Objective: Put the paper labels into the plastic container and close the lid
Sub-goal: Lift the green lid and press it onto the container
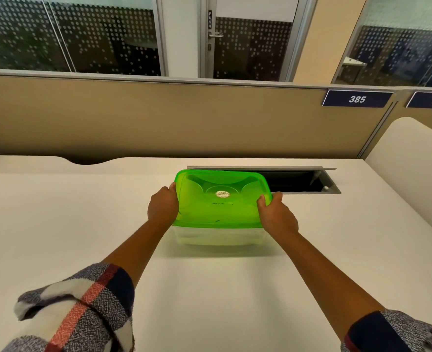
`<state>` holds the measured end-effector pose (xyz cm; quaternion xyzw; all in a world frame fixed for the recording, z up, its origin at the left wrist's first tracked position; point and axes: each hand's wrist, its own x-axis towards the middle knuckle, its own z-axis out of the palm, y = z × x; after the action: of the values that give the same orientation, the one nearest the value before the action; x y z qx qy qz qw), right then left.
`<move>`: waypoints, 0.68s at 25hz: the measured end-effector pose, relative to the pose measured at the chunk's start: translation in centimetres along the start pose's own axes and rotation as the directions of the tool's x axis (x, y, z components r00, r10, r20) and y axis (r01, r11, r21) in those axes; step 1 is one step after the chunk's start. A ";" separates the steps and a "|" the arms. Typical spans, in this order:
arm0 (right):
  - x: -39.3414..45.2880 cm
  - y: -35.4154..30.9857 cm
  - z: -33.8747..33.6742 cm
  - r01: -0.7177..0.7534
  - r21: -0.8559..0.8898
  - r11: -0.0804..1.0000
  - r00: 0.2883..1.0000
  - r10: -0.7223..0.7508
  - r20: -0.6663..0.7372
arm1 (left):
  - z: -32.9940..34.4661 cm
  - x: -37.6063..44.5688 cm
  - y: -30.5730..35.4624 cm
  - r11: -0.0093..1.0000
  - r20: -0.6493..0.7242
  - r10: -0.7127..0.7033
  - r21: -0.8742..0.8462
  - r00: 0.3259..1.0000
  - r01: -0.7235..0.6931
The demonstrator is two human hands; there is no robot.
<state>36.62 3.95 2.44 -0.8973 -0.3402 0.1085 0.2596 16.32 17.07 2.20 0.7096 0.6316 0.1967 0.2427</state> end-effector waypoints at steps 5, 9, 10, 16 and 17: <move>-0.1 -0.3 0.0 0.020 -0.082 0.996 0.998 -0.025 -0.058 | 0.2 0.1 0.7 0.995 -0.051 -0.099 -0.018 0.994 0.098; 0.7 -0.9 0.1 0.336 -0.366 0.868 0.935 -0.354 0.019 | -0.2 0.2 1.1 0.875 -0.076 0.334 0.397 0.940 -0.278; 1.2 -1.0 0.1 0.391 -0.351 0.851 0.919 -0.381 0.101 | -0.1 0.8 1.1 0.813 -0.004 0.421 0.445 0.907 -0.376; 3.1 -2.4 1.3 0.464 -0.347 0.815 0.885 -0.407 0.226 | 0.1 2.8 1.1 0.753 0.199 0.472 0.415 0.859 -0.510; 3.3 -2.8 1.5 0.473 -0.329 0.817 0.880 -0.419 0.225 | 0.2 2.8 1.2 0.761 0.168 0.479 0.410 0.862 -0.503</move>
<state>36.97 8.49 2.64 -0.8150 -0.5728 0.0412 0.0769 17.75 19.76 2.71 0.8909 0.4447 0.0863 0.0325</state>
